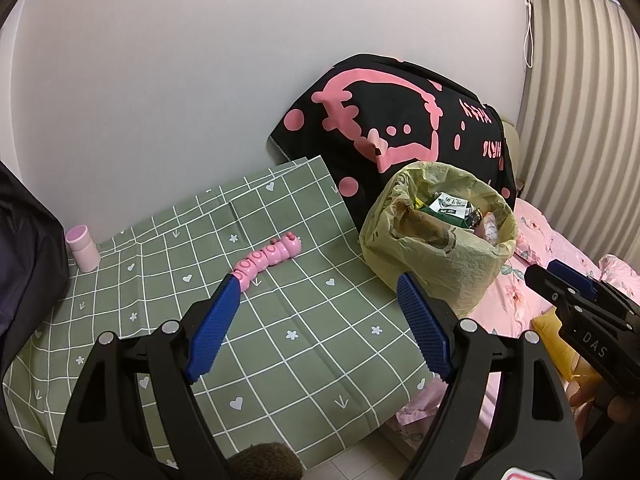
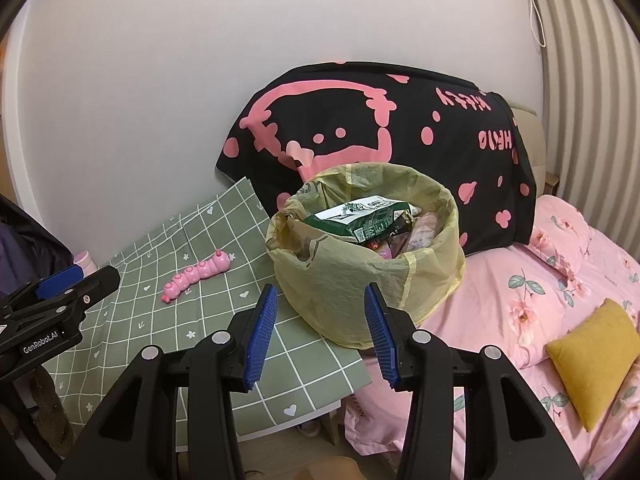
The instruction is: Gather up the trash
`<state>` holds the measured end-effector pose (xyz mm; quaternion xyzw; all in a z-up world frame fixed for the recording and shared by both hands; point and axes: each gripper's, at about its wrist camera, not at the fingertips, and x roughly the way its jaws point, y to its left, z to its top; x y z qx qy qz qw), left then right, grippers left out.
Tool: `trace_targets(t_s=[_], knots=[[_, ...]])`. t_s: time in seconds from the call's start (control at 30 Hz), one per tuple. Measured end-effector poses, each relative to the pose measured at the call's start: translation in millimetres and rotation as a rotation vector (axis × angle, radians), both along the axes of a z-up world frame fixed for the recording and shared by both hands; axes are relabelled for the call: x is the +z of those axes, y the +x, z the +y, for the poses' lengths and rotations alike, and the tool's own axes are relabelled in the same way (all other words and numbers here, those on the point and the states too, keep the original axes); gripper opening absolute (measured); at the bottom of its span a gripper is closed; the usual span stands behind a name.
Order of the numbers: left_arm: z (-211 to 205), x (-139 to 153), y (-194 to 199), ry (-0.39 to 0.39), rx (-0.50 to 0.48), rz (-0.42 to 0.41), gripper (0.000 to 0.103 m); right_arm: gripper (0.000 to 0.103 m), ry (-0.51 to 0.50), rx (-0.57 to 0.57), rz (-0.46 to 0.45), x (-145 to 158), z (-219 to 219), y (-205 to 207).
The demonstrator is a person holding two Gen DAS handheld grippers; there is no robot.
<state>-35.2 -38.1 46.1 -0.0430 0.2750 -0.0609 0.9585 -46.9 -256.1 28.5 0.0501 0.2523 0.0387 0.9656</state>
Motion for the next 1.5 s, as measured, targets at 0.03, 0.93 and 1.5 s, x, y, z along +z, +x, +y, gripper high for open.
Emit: trace_targets(t_s=[0.03,0.93,1.5], knots=[[0.3,0.8,0.2,-0.001,0.0,0.001,0.076,0.043,0.0,0.0,0.0,0.1,-0.2,-0.1],[-4.4,3.0,-1.1,-0.001,0.003,-0.004,0.076,0.043,0.001,0.003,-0.001,1.1,-3.1,-0.2],[-4.4,2.8,0.4,-0.017,-0.001,0.003,0.076,0.043,0.001,0.004,0.0,0.9,-2.7,0.0]])
